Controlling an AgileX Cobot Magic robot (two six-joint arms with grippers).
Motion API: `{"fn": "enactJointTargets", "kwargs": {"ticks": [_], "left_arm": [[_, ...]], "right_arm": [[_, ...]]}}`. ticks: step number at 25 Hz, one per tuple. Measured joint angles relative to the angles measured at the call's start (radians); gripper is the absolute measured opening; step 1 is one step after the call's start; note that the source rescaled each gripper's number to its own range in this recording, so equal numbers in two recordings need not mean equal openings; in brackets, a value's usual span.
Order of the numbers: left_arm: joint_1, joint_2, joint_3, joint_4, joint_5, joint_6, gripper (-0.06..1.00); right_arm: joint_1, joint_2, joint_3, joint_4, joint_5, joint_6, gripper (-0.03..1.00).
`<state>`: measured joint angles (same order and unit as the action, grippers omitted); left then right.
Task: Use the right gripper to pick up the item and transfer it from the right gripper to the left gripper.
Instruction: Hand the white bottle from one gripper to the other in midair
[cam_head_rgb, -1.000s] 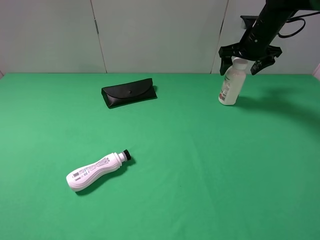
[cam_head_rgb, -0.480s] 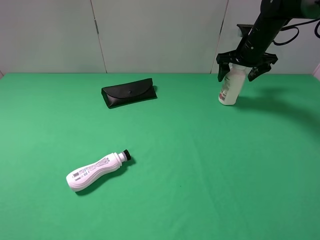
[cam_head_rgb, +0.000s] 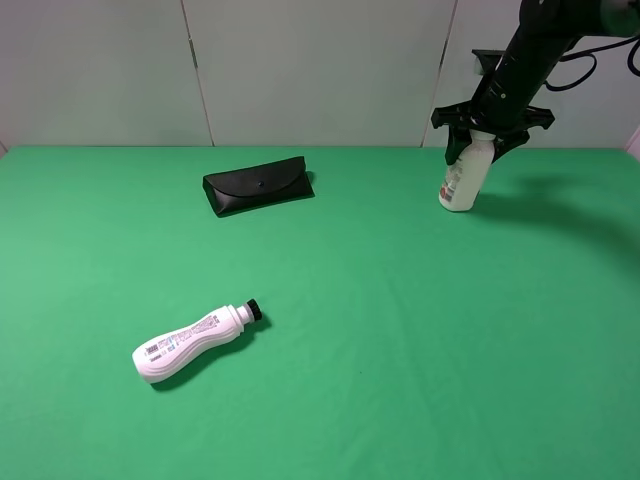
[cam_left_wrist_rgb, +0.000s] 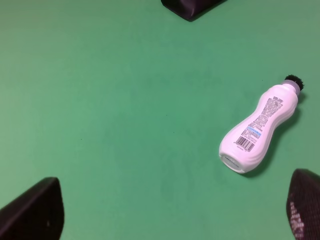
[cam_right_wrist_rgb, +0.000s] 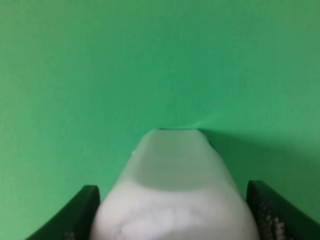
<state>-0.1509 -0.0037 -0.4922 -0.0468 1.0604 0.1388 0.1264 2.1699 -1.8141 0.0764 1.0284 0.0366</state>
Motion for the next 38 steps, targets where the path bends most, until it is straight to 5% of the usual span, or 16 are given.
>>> {"fn": "enactJointTargets", "kwargs": {"ticks": [27, 38], "left_arm": [[0.0, 0.0, 0.0, 0.0, 0.0, 0.0, 0.76], [0.0, 0.0, 0.0, 0.0, 0.0, 0.0, 0.76]], "right_arm": [[0.0, -0.023, -0.019, 0.035, 0.045, -0.024, 0.04], [0.0, -0.315, 0.093, 0.069, 0.043, -0.049, 0.04]]}}
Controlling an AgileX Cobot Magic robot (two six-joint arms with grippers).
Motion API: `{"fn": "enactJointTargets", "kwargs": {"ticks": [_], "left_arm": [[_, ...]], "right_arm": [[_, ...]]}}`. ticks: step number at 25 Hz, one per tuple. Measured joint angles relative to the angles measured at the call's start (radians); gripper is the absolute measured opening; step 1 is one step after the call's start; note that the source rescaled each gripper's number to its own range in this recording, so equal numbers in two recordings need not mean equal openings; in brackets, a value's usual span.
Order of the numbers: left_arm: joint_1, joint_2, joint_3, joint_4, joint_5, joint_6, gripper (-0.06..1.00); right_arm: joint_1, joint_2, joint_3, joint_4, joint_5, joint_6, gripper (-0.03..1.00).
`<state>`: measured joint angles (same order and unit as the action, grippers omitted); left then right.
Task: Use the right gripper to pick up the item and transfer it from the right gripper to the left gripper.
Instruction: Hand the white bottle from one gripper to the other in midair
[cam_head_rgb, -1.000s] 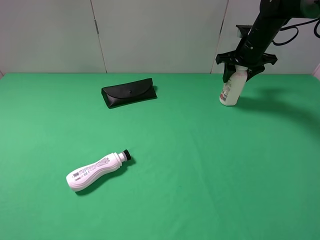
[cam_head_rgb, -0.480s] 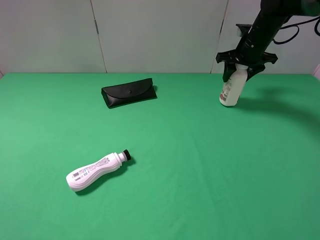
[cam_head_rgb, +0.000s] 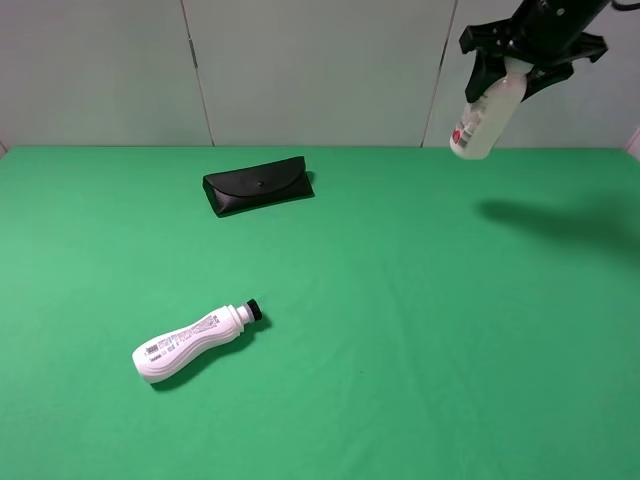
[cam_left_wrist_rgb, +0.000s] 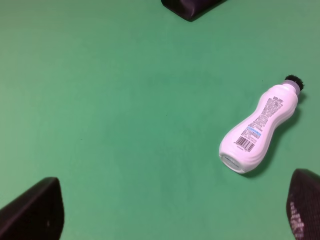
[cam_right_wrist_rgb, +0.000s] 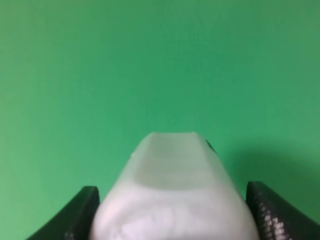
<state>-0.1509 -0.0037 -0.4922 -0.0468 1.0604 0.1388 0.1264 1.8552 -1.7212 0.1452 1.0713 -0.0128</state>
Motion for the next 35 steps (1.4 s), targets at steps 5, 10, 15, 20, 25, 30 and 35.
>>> {"fn": "enactJointTargets", "kwargs": {"ticks": [5, 10, 15, 20, 25, 30, 35], "left_arm": [[0.0, 0.0, 0.0, 0.0, 0.0, 0.0, 0.76], [0.0, 0.0, 0.0, 0.0, 0.0, 0.0, 0.76], [0.0, 0.0, 0.0, 0.0, 0.0, 0.0, 0.76], [0.0, 0.0, 0.0, 0.0, 0.0, 0.0, 0.76], [0.0, 0.0, 0.0, 0.0, 0.0, 0.0, 0.76], [0.0, 0.0, 0.0, 0.0, 0.0, 0.0, 0.76], [0.0, 0.0, 0.0, 0.0, 0.0, 0.0, 0.76]], "right_arm": [[0.0, -0.194, 0.188, 0.0, -0.083, -0.001, 0.04], [0.0, -0.428, 0.407, 0.034, -0.185, -0.011, 0.04], [0.0, -0.614, 0.606, 0.102, -0.255, -0.032, 0.04], [0.0, -0.69, 0.683, 0.177, -0.269, -0.127, 0.04], [0.0, -0.678, 0.684, 0.357, -0.297, -0.268, 0.04], [0.0, -0.609, 0.684, 0.469, -0.3, -0.381, 0.04], [0.0, -0.538, 0.684, 0.602, -0.301, -0.485, 0.04]]}}
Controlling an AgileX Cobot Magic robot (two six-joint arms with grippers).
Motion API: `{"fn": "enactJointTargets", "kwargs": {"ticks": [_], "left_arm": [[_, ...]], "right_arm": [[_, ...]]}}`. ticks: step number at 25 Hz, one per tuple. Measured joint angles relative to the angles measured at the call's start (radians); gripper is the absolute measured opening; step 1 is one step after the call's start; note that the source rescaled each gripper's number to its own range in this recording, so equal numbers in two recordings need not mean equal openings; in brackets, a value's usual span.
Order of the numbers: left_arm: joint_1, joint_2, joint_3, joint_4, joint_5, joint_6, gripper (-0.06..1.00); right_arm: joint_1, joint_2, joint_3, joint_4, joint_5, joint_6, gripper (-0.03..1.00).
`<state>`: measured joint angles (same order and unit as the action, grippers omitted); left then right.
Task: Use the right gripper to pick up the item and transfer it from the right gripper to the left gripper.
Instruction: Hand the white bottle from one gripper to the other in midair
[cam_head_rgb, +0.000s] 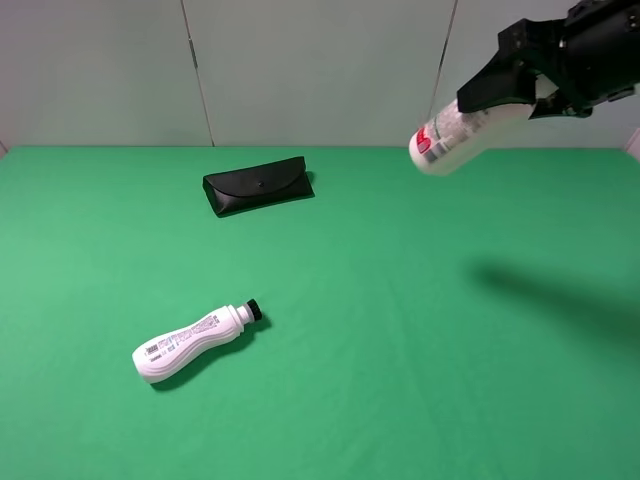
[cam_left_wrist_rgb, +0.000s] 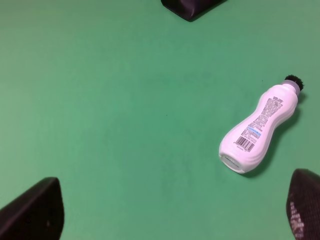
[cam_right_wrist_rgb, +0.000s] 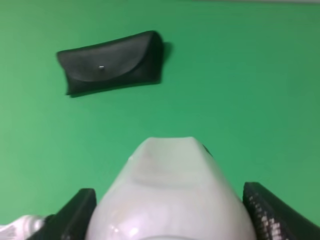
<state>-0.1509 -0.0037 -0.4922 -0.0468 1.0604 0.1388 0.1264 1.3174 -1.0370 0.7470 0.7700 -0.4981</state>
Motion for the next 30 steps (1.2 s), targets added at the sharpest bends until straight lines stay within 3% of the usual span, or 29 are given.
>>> {"fn": "enactJointTargets", "kwargs": {"ticks": [4, 13, 30], "left_arm": [[0.0, 0.0, 0.0, 0.0, 0.0, 0.0, 0.76], [0.0, 0.0, 0.0, 0.0, 0.0, 0.0, 0.76], [0.0, 0.0, 0.0, 0.0, 0.0, 0.0, 0.76]], "right_arm": [[0.0, 0.029, 0.0, 0.098, 0.0, -0.08, 0.04], [0.0, 0.072, 0.0, 0.216, -0.001, -0.18, 0.04], [0.0, 0.092, 0.0, 0.251, 0.01, -0.205, 0.04]]}}
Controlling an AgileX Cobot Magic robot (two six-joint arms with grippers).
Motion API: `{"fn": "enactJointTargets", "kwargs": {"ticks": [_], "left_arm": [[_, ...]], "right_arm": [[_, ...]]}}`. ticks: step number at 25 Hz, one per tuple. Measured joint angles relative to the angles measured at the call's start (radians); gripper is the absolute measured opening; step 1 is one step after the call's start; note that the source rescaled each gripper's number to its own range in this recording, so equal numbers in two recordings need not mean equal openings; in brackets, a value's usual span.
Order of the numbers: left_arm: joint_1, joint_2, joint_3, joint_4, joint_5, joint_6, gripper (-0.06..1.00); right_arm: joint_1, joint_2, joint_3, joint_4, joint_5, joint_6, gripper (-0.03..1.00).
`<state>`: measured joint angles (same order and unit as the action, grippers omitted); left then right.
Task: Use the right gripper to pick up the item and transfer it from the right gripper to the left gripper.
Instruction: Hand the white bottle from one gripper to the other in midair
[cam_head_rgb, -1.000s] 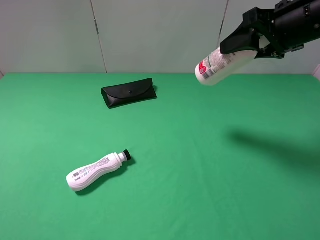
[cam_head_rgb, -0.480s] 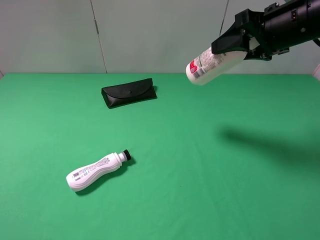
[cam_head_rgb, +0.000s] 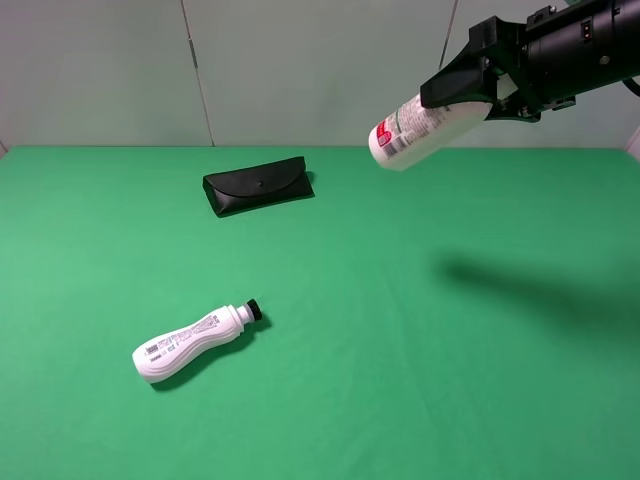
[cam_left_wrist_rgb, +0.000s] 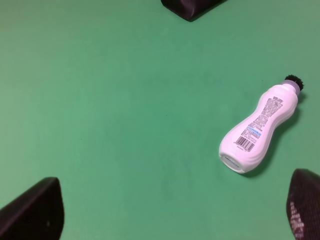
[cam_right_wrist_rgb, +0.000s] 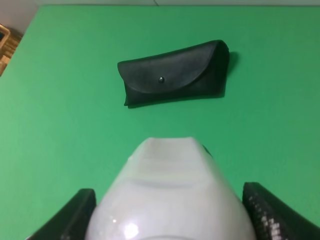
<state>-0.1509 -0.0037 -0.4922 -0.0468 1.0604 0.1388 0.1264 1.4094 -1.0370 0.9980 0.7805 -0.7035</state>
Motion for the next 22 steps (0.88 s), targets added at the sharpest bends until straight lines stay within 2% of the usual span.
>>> {"fn": "enactJointTargets", "kwargs": {"ticks": [6, 13, 17, 20, 22], "left_arm": [[0.0, 0.0, 0.007, -0.072, -0.001, -0.04, 0.76], [0.0, 0.018, 0.008, -0.076, -0.001, -0.045, 0.76], [0.0, 0.143, -0.004, -0.078, -0.014, -0.042, 0.76], [0.0, 0.264, -0.024, -0.096, -0.082, 0.013, 0.76], [0.0, 0.356, -0.037, -0.143, -0.149, 0.084, 0.76]], "right_arm": [[0.0, 0.0, 0.0, 0.0, 0.006, 0.0, 0.04], [0.0, 0.0, 0.0, 0.006, 0.013, -0.005, 0.04], [0.0, 0.0, 0.0, 0.024, 0.036, -0.007, 0.04], [0.0, 0.0, 0.0, 0.025, 0.049, -0.017, 0.04], [0.0, 0.0, 0.0, 0.025, 0.061, -0.027, 0.04]]}}
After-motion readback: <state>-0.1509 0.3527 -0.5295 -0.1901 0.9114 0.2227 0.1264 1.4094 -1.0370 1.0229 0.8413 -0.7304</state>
